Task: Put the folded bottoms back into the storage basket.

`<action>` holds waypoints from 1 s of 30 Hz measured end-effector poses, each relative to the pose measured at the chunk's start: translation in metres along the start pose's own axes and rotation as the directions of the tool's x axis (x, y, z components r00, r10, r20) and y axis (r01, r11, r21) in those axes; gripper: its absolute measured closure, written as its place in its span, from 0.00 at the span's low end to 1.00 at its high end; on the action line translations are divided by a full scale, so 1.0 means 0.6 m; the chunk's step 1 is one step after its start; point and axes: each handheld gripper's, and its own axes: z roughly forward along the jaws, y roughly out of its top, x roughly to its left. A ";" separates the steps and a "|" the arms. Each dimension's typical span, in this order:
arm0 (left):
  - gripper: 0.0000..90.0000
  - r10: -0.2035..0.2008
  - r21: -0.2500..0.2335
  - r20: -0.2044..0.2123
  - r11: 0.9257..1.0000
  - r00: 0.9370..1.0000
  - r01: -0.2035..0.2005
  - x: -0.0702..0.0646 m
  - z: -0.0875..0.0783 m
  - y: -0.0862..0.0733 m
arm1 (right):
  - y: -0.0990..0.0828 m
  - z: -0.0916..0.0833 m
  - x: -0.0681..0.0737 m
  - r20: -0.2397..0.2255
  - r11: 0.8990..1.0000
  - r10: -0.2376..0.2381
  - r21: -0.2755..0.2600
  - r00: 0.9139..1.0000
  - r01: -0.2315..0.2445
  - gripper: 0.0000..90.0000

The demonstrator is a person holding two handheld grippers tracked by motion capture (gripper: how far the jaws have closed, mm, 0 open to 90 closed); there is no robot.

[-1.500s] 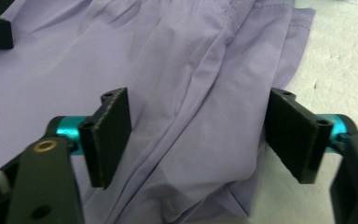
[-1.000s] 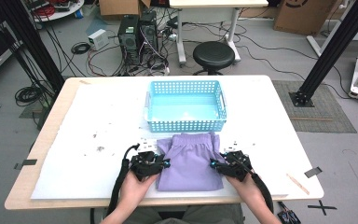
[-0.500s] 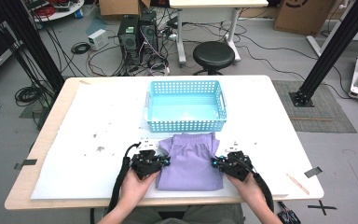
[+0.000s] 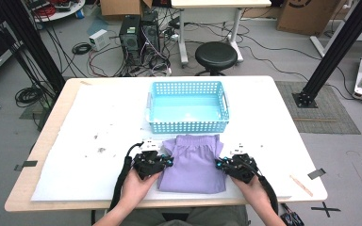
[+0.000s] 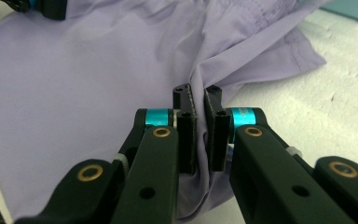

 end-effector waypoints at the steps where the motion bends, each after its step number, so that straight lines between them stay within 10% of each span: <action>1: 0.94 0.008 0.001 0.002 1.000 1.000 -0.008 -0.001 -0.001 0.002 | 0.001 -0.004 0.000 -0.005 1.000 0.004 -0.010 1.000 -0.004 0.96; 19: 0.94 0.088 -0.123 0.020 0.989 0.996 -0.085 -0.014 -0.072 0.081 | 0.083 -0.068 0.005 -0.028 0.986 -0.021 -0.164 0.999 0.016 0.96; 30: 0.94 0.099 -0.191 -0.020 0.976 0.995 -0.101 0.010 -0.111 0.173 | 0.190 -0.091 -0.018 -0.003 0.971 -0.050 -0.233 0.999 0.048 0.96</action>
